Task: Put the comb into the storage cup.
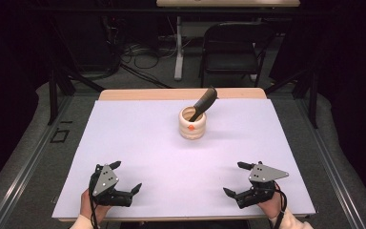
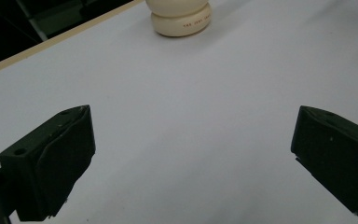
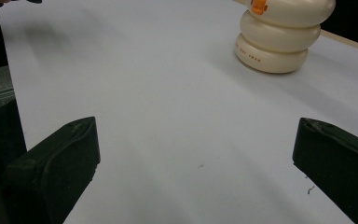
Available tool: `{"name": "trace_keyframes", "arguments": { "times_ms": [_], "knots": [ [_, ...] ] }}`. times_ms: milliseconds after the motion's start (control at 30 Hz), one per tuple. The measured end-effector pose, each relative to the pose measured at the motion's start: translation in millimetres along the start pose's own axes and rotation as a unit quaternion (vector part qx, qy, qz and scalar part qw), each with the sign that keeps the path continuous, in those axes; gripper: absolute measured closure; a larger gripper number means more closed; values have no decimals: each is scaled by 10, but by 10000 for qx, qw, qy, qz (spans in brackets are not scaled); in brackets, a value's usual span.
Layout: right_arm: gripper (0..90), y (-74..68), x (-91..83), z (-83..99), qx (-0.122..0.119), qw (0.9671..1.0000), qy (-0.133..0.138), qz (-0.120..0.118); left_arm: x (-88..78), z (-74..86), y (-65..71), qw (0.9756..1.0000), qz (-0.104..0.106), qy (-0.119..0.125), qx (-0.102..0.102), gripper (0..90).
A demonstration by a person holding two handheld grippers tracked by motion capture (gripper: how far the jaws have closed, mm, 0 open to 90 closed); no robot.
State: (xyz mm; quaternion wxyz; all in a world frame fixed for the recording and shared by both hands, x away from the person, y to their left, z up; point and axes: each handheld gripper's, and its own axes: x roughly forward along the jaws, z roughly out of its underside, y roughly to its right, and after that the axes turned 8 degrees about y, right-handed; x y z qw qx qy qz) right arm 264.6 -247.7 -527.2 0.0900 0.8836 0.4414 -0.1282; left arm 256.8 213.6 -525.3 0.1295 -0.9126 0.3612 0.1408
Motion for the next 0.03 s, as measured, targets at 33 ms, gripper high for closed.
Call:
{"name": "trace_keyframes", "arguments": {
  "times_ms": [33],
  "knots": [
    [0,0,0,0,-1,10000,2,-1,2,-1,1,10000,13,2,14,0]
  ]
}}
